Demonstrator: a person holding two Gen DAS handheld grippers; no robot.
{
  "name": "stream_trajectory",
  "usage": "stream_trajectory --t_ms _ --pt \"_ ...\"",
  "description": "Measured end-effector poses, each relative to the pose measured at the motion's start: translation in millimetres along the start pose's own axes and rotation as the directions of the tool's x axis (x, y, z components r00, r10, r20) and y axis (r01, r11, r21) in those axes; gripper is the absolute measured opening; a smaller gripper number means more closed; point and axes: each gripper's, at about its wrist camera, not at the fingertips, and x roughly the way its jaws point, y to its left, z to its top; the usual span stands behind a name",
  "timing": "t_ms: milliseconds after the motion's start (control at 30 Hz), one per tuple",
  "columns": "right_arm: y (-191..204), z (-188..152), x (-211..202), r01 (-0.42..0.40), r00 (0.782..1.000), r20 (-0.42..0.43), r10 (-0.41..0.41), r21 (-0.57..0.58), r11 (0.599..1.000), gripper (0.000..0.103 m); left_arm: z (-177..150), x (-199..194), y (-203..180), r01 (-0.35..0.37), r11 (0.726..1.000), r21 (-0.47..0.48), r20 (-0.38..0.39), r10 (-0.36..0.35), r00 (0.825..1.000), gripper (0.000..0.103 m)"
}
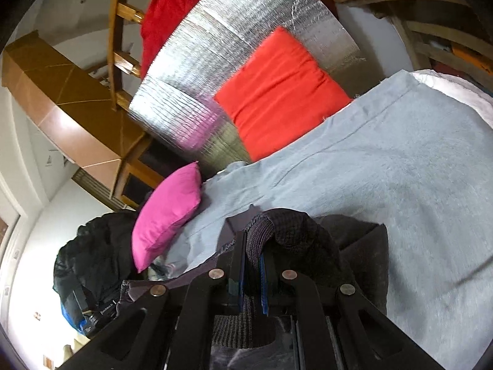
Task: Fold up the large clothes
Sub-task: 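Fold the held hem over the jacket body toward the collar with both tools, then open both tools to release the hem onto the jacket and lift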
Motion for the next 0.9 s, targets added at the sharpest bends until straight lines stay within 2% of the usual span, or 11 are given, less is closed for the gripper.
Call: stream_trajectory --t_ms 367,667,800,900 --pt "-29 13 60 0.071 0.997 -0.046 -0.070 0.020 0.997 0.007 2 59 13 -0.039 0.999 -0.029 -0.054 0.037 0.998 0.015" --pt "-25 26 64 0.065 0.998 -0.028 -0.065 0.005 0.998 0.007 16 64 11 -0.001 1.000 -0.029 -0.032 0.000 0.999 0.015" --pt "-39 26 77 0.099 0.995 -0.026 -0.098 0.064 0.993 0.007 13 88 18 -0.021 0.997 -0.068 -0.068 0.017 0.998 0.017" --pt "-56 22 90 0.088 0.996 -0.042 -0.083 0.124 0.988 0.008 9 106 27 -0.040 0.994 -0.098 -0.096 0.031 0.995 0.017"
